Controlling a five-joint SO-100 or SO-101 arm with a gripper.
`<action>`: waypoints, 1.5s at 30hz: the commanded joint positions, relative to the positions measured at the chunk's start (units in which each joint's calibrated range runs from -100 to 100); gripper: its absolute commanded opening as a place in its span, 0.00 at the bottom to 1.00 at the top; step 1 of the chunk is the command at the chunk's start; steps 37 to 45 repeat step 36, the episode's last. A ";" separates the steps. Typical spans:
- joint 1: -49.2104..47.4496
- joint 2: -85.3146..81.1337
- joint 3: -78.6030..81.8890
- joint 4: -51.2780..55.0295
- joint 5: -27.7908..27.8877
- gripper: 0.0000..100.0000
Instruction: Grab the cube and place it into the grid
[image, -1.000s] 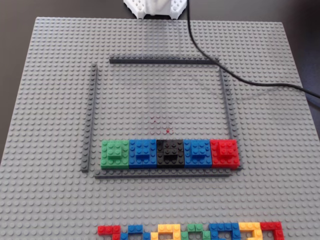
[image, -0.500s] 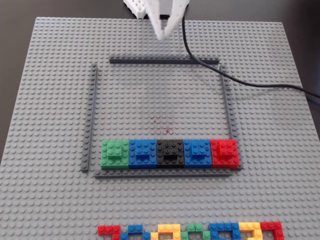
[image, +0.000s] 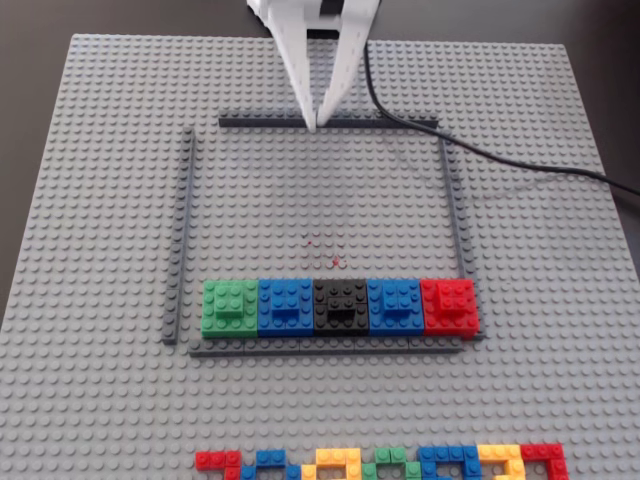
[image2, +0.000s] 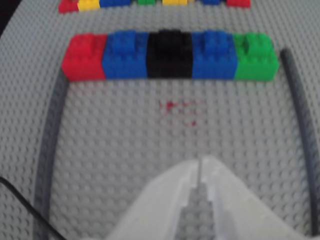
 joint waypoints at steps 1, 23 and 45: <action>0.15 -1.95 3.63 -1.01 0.05 0.00; -0.73 -1.95 6.35 9.98 0.54 0.00; -0.73 -1.95 6.35 11.89 0.20 0.00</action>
